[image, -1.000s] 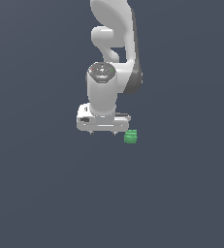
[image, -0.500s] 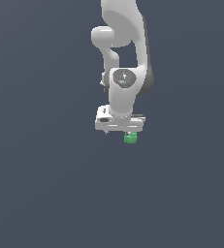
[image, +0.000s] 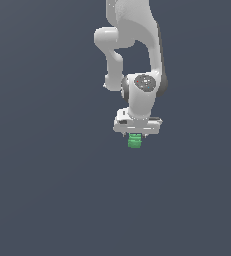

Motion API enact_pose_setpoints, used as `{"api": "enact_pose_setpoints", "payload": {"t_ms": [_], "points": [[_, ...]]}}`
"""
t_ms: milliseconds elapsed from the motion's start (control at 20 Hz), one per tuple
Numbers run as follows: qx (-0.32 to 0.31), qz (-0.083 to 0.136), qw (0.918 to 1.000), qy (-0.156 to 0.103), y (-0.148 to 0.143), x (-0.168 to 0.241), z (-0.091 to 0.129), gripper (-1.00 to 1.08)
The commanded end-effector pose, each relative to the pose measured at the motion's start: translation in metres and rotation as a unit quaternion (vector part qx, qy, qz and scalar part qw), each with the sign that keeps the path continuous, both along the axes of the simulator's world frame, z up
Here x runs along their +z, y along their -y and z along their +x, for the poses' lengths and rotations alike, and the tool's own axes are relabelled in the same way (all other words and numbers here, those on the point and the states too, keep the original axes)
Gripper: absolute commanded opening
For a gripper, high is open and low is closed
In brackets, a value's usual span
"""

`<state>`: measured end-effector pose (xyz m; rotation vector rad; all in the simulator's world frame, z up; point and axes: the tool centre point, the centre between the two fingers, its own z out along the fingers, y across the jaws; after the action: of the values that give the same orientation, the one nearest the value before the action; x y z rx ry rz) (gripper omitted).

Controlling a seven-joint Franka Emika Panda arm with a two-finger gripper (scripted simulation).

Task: Pick up the object and move it to a goal position.

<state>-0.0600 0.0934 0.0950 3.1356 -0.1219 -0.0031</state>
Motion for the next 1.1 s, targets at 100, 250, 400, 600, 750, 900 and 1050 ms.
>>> {"api": "enact_pose_setpoints", "payload": {"t_ms": [100,250,400,600,750,900,1050], "points": [[-0.004,0.002,1.0000,0.001,-0.009,-0.004,-0.006,1.00],[-0.003,0.001,1.0000,0.001,-0.008,-0.004,-0.005,1.00],[-0.003,0.001,1.0000,0.001,-0.008,-0.009,-0.006,1.00],[-0.003,0.002,1.0000,0.001,-0.008,-0.025,-0.006,1.00],[-0.004,0.002,1.0000,0.001,-0.009,-0.040,-0.007,1.00],[-0.004,0.002,1.0000,0.001,-0.009,-0.050,-0.007,1.00],[-0.004,0.002,1.0000,0.001,-0.009,-0.054,-0.007,1.00]]}}
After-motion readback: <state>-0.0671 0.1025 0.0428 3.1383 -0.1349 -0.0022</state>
